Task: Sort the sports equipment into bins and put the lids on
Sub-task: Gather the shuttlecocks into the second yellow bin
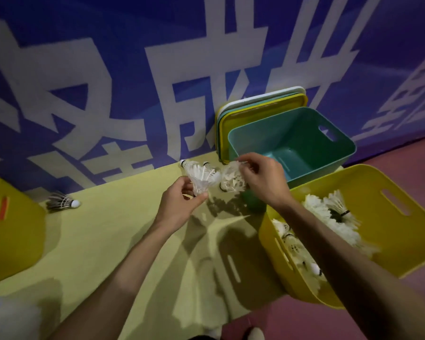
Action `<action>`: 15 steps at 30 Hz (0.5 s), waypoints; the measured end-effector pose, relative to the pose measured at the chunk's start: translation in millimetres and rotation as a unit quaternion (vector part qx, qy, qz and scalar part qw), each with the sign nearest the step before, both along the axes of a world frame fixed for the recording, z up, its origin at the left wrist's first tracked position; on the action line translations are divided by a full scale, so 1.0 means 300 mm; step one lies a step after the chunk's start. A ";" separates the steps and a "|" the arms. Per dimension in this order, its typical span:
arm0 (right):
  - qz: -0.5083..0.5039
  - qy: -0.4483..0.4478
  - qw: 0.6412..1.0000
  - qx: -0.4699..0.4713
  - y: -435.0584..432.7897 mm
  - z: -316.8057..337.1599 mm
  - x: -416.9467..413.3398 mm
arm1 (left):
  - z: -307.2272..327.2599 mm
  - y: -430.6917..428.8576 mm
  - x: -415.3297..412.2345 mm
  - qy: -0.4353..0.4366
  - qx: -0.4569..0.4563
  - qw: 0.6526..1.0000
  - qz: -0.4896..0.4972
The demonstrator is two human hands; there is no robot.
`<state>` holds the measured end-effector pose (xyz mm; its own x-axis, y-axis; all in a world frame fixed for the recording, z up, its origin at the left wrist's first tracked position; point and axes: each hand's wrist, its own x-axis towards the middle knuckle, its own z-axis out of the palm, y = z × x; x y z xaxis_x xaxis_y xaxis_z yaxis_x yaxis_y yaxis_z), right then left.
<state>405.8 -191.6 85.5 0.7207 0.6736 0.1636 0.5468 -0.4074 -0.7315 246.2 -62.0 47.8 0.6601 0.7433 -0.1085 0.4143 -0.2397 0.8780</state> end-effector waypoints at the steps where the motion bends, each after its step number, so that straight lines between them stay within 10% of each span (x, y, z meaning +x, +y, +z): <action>1: -0.003 0.006 1.000 0.012 -0.040 0.024 0.020 | 0.033 -0.037 0.008 -0.001 0.014 1.000 -0.008; 15: -0.116 0.065 0.991 0.008 -0.635 0.037 0.339 | 0.131 -0.549 0.268 0.016 0.059 0.984 -0.166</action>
<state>507.5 -382.0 96.6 0.8714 0.4857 0.0693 0.3413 -0.4986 -0.7969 326.6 -226.6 87.0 0.8668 0.4951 -0.0598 0.3232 -0.4665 0.8234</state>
